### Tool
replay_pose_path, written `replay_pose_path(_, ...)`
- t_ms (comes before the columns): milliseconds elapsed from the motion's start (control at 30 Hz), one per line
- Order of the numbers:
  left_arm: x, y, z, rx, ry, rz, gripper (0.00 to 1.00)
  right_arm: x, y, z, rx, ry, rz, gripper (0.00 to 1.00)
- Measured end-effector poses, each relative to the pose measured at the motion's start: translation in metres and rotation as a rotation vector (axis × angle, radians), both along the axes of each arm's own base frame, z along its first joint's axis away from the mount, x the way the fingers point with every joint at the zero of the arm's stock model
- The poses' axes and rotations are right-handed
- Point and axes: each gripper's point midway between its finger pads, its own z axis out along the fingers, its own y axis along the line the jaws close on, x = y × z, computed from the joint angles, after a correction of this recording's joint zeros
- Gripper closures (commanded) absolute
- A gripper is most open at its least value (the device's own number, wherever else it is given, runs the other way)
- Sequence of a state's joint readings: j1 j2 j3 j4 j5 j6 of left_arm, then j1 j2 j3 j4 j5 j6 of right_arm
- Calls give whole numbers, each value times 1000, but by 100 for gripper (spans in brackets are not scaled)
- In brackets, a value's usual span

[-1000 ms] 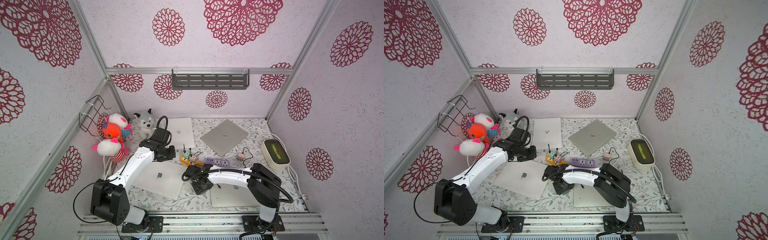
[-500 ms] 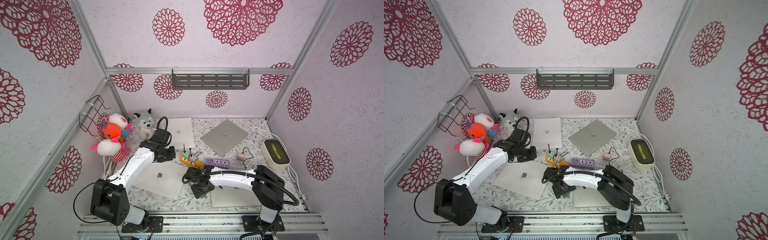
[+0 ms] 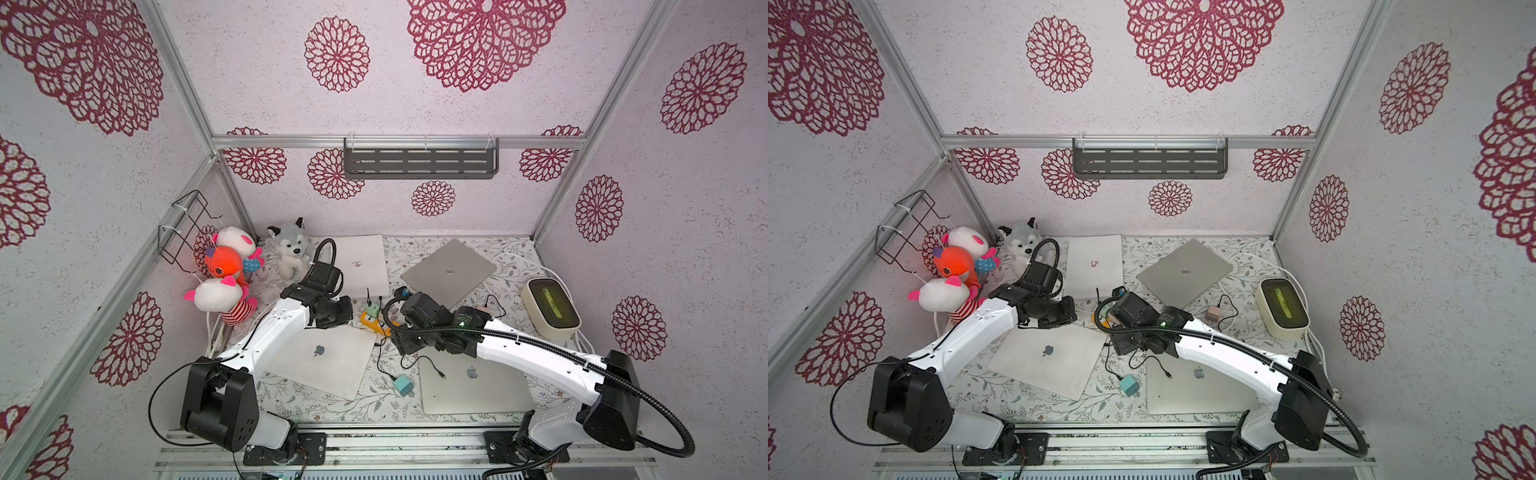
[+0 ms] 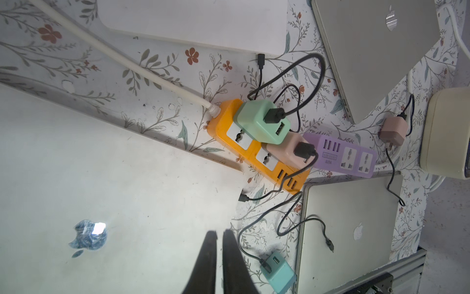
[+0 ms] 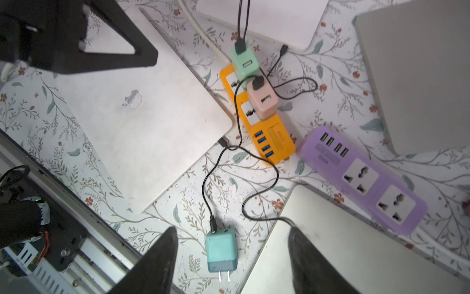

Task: Unplug the laptop charger
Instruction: Remove the charging cable from the laptop.

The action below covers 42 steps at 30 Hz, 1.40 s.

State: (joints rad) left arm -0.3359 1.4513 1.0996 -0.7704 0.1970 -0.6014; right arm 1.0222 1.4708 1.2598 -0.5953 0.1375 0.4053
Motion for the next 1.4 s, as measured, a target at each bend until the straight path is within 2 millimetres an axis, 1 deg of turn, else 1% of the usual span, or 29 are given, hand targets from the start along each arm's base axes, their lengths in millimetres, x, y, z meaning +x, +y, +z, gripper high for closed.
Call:
replay_pose_path(67,-1,2,-1,-6,3,8,89,6,10,-3,-8,-33,47,32)
replay_pose_path(133,-1,4,-1,-13,2,20,89,12,21,-9,-28,-51,84,35)
replay_pose_path(200,-4,9,-3,-25,5,38,89,20,36,-15,-48,-65,124,38)
replay_pose_path(300,-9,17,-8,-36,16,65,89,32,60,-25,-65,-72,178,46)
replay_pose_path(400,-14,24,-14,-41,29,88,89,40,76,-39,-97,-67,223,57)
replay_pose_path(500,-20,28,-17,-44,39,102,89,45,87,-55,-129,-53,257,67)
replay_pose_path(567,-22,29,-17,-47,38,105,89,48,91,-65,-149,-36,264,69)
replay_pose_path(633,-23,31,-16,-50,34,109,89,50,93,-75,-170,-21,269,71)
replay_pose_path(700,-24,33,-16,-52,33,113,89,50,91,-86,-194,0,267,71)
replay_pose_path(800,-25,33,-16,-53,32,115,89,50,87,-98,-226,22,268,71)
replay_pose_path(900,-25,34,-17,-54,33,116,88,50,82,-106,-255,33,270,71)
replay_pose_path(1167,-22,31,-20,-67,30,115,88,48,75,-118,-290,43,295,71)
replay_pose_path(1400,-23,31,-27,-68,43,121,88,48,74,-121,-305,39,317,71)
